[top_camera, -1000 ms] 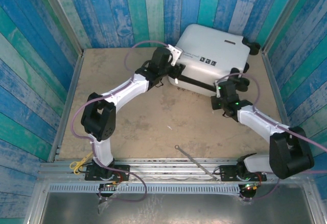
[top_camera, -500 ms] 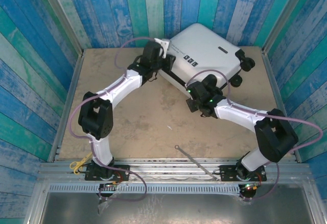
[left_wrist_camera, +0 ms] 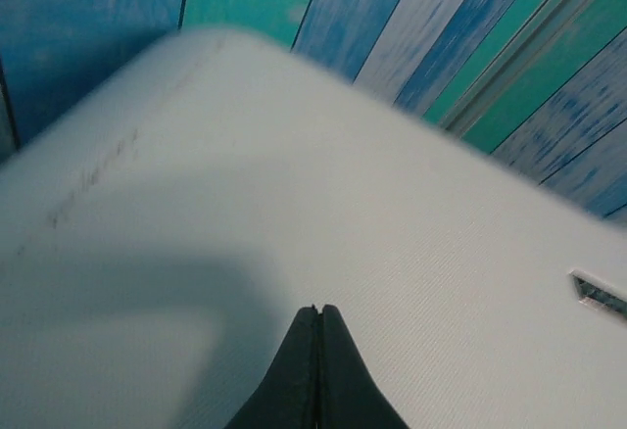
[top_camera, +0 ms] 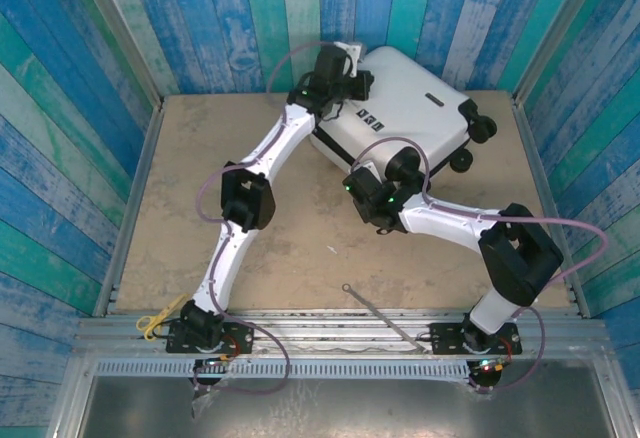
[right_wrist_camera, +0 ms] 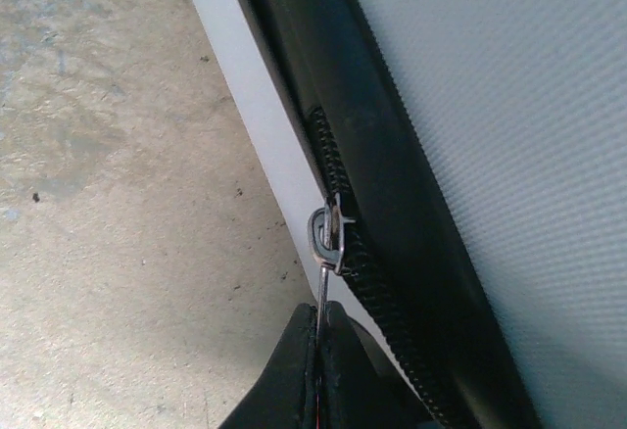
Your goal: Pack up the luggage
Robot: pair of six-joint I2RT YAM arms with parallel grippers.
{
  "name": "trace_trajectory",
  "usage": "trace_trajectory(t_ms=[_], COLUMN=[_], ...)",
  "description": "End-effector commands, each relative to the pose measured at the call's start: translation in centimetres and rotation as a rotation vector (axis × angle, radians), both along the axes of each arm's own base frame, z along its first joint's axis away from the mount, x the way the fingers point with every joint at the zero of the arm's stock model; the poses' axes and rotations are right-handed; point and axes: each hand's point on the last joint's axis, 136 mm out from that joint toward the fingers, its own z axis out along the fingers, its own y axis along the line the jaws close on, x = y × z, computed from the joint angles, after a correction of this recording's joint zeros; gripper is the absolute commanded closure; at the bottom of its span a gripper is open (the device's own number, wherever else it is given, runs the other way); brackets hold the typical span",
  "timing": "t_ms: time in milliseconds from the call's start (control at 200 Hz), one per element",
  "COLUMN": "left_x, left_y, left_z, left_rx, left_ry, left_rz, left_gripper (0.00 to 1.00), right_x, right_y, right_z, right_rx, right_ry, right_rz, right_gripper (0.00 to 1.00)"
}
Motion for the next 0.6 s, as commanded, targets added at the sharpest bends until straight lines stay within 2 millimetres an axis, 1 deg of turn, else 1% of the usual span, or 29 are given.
trace_trajectory(t_ms=[0,115,261,336,386,481,556,591], left_x=[-2.9,-3.6,-5.3,-6.2,-6.8,-7.8,-8.3,-8.4], left_y=[0.8,2.3,3.0,3.7,4.1,4.9,5.5,5.7], left_z=[-12.7,-17.1,-23.1,-25.7,-27.2,-29.3,-30.6,-30.7], left_rx=[0.156,0.264,0.359,0.398,0.413,0.441,0.457,0.454], left_ry=[0.315,0.387,0.511,0.557,0.585,0.627,0.658,0.670], left_rz=[-0.010,0.019,-0.011,0.001,0.007,0.014,0.021,0.023], left_gripper=[1.00,1.00,1.00,1.00,1.00,1.00,1.00,1.00], right_x=[-1.8,-2.9,-4.7,-5.6,-6.2,-7.3,-8.1,-8.4], right_y=[1.3,0.3,-1.6,-2.6,-3.2,-4.2,-4.9,-5.3], right_z=[-0.7,-0.8,-0.6,-0.5,-0.5,-0.8,-1.1,-1.3], right_rx=[0.015,0.012,0.002,-0.004,-0.010,0.001,0.028,0.045], right_ry=[0.059,0.086,0.135,0.159,0.177,0.203,0.209,0.206], right_rz=[0.054,0.032,-0.014,-0.040,-0.058,-0.108,-0.160,-0.198], right_gripper=[0.99,0.99,0.99,0.99,0.99,0.99,1.00,0.99])
